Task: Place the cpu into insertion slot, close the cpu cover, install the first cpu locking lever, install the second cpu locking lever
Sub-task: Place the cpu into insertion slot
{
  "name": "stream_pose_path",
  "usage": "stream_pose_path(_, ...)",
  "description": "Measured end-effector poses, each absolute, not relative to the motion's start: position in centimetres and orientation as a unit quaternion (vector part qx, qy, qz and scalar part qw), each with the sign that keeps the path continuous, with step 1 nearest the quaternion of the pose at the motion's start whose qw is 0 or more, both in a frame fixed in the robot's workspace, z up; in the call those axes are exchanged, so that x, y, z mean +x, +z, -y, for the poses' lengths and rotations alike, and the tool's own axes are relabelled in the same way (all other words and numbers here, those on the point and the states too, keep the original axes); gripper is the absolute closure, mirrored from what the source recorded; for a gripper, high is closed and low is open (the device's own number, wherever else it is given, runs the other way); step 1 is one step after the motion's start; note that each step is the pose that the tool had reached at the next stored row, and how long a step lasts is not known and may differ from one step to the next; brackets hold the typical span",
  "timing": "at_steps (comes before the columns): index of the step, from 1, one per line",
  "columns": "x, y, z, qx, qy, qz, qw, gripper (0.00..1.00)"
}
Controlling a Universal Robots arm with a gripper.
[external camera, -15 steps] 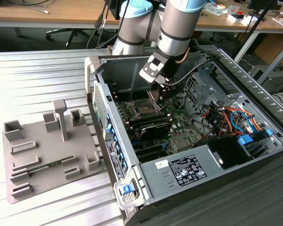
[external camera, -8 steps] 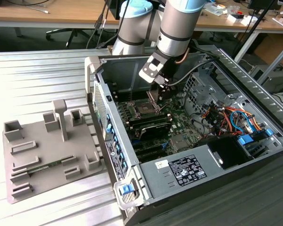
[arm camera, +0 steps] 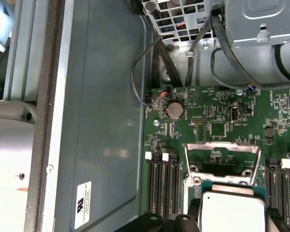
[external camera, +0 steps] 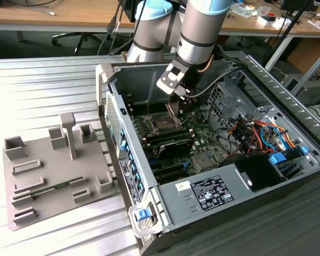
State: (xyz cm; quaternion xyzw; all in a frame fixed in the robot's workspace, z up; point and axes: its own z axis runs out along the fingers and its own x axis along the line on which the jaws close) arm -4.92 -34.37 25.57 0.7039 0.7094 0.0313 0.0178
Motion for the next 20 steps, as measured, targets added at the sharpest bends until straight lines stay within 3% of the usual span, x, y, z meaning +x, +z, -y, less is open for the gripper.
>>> stream_pose_path(20, -5.09, 25.31, 33.91, 0.704, 0.031, -0.709, 0.018, 0.45)
